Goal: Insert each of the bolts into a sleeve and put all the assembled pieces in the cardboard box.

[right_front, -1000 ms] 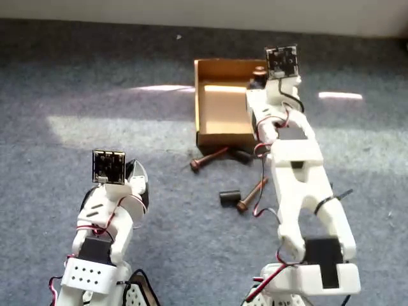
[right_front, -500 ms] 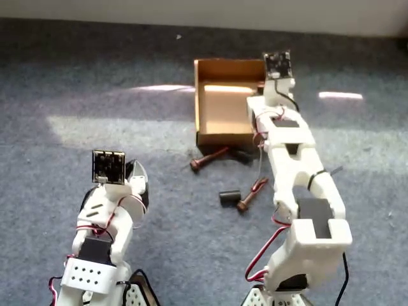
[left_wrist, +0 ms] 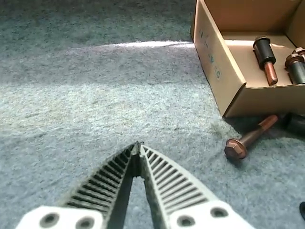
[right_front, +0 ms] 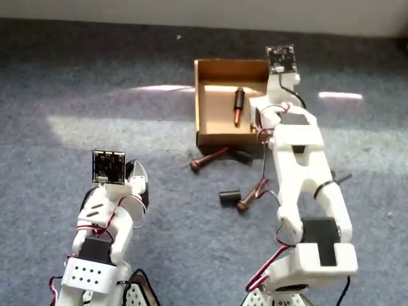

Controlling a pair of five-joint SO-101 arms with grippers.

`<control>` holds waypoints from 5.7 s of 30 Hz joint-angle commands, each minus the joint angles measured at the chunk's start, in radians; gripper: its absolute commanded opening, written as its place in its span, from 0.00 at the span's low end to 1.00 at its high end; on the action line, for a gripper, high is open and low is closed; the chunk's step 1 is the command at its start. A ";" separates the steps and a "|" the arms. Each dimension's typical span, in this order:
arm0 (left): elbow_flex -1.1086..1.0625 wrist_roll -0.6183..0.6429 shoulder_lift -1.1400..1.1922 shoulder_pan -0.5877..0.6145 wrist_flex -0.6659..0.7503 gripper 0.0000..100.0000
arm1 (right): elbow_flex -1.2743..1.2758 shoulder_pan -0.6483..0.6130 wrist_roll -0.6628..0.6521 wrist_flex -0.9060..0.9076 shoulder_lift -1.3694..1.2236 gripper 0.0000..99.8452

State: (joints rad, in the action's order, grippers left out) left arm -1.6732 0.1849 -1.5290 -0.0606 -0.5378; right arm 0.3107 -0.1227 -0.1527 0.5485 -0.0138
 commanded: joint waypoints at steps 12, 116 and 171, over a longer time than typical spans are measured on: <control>-0.031 -0.009 -0.008 -0.016 0.002 0.01 | -0.033 -0.151 -0.147 0.601 0.363 0.10; -0.031 -0.009 -0.005 -0.016 -0.003 0.01 | -0.325 -0.165 -0.574 0.806 -0.410 0.01; 0.555 -0.391 0.104 -0.090 -0.379 0.01 | 1.205 0.051 0.127 0.122 1.531 0.01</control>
State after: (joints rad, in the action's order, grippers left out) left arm -1.2114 -0.1926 -1.5198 -0.0545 -0.9106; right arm 1.4998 -0.0921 -0.0391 0.7066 1.4131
